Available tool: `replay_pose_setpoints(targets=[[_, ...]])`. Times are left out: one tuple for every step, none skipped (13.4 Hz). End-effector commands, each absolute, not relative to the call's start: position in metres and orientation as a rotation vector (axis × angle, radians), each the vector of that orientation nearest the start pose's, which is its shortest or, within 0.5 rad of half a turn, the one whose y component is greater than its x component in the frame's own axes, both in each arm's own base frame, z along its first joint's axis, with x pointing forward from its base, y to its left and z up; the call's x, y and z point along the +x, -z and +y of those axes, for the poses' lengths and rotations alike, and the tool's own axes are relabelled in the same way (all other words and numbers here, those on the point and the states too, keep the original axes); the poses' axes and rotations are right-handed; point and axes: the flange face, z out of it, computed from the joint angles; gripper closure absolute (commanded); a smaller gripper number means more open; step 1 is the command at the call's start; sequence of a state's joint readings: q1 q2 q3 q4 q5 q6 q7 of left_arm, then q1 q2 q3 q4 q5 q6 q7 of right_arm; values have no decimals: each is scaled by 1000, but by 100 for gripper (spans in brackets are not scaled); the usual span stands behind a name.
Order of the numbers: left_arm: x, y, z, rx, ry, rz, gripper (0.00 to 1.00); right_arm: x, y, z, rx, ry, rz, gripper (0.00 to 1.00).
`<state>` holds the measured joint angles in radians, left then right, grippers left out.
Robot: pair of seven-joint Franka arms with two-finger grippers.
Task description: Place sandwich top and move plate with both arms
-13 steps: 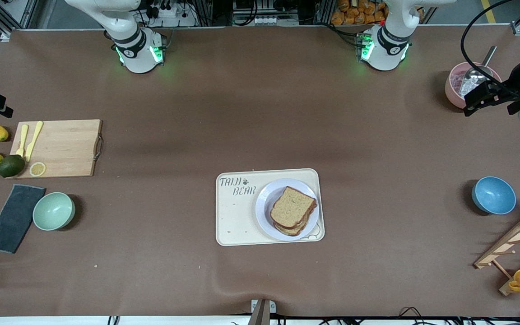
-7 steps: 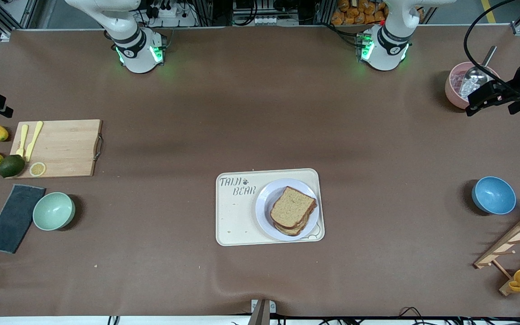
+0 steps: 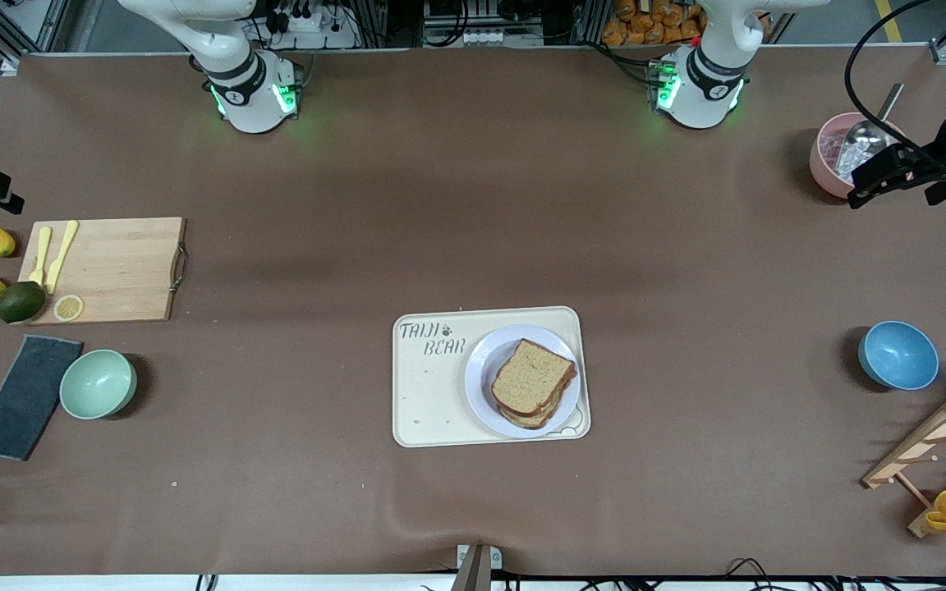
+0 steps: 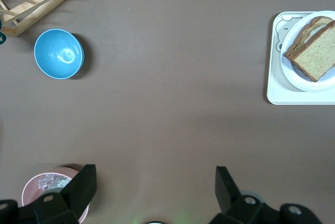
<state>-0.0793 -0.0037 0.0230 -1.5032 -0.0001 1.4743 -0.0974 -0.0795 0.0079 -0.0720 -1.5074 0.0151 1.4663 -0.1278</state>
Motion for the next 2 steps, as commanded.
replay_pose_setpoints(targets=[[535, -655, -25, -3146, -46, -40, 0, 538, -646, -80, -3139, -77, 20, 0], [534, -655, -24, -3146, -58, -40, 0, 538, -646, -80, -3139, -77, 22, 0]])
